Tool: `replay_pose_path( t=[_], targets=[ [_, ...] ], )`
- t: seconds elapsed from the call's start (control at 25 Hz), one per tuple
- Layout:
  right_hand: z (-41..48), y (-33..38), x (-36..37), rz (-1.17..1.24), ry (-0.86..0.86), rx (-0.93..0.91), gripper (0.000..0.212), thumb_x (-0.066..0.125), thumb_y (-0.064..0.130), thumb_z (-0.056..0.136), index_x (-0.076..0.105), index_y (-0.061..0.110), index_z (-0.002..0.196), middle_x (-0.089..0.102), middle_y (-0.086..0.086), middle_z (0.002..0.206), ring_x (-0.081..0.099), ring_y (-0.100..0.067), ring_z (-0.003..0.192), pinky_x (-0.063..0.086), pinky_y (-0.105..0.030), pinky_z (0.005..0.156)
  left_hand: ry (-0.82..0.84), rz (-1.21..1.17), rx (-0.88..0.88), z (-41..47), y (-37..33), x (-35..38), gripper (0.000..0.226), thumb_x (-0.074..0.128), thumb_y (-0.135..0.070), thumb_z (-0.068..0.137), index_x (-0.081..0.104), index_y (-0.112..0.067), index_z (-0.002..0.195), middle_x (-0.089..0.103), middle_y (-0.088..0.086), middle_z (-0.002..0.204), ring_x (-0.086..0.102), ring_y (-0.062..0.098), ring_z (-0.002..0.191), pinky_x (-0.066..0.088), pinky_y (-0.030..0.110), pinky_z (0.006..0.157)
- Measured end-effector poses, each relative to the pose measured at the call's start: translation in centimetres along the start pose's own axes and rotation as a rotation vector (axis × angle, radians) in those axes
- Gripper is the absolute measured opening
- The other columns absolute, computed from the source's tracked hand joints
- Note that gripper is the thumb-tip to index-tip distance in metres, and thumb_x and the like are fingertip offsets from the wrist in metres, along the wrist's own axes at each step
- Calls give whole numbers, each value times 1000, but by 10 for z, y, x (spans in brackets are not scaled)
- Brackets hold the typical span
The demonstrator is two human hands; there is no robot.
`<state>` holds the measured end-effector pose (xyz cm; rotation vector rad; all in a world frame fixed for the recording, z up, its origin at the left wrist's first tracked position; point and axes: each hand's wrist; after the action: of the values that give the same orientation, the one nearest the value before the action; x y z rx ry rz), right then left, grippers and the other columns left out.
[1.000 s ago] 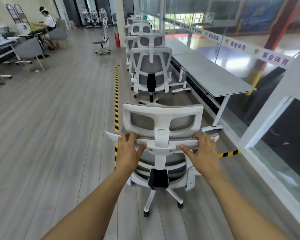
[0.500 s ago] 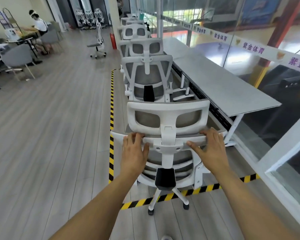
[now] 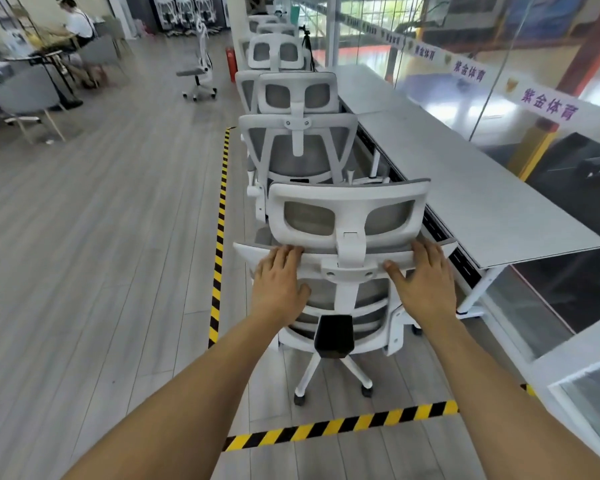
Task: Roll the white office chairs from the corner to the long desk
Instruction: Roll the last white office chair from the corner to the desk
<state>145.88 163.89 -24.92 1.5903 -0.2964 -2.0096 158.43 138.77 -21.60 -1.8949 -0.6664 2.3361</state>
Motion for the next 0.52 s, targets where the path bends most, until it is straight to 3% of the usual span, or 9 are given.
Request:
replay_pose_path(
  t=[0.12, 0.24, 0.4, 0.52],
  targets=[
    [6, 9, 2, 85, -20, 19, 74, 55, 61, 94, 40, 16, 150, 33, -7, 161, 23, -26, 152, 31, -53, 119, 54, 35, 53, 10, 11, -5, 71, 56, -39, 95, 20, -26, 155, 22, -3, 162, 14, 23, 151, 27, 51, 119],
    [1, 29, -1, 143, -108, 95, 56, 59, 49, 95, 52, 16, 140, 47, -8, 148, 40, -30, 139, 37, -44, 111, 111, -9, 94, 16, 23, -13, 69, 54, -41, 97, 20, -28, 155, 20, -6, 163, 11, 20, 152, 24, 52, 120],
    [-13, 80, -10, 208, -205, 16, 30, 60, 36, 98, 63, 15, 119, 60, -3, 121, 52, -22, 116, 40, -31, 97, 99, -101, 150, 8, 39, -29, 49, 55, -37, 97, 43, -26, 144, 36, -6, 155, 32, 24, 142, 33, 47, 115],
    [-31, 123, -1, 175, -297, -93, 20, 60, 23, 97, 65, 13, 114, 63, -1, 112, 55, -22, 108, 41, -30, 94, 95, -132, 162, -8, 68, -40, 41, 53, -39, 98, 48, -28, 137, 47, -7, 143, 40, 23, 133, 39, 43, 109]
  ],
)
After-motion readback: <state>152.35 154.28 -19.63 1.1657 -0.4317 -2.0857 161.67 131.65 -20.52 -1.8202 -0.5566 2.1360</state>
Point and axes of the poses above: each hand's wrist, its own z-axis towards the middle knuckle, its own x-axis out of the palm, y = z × x
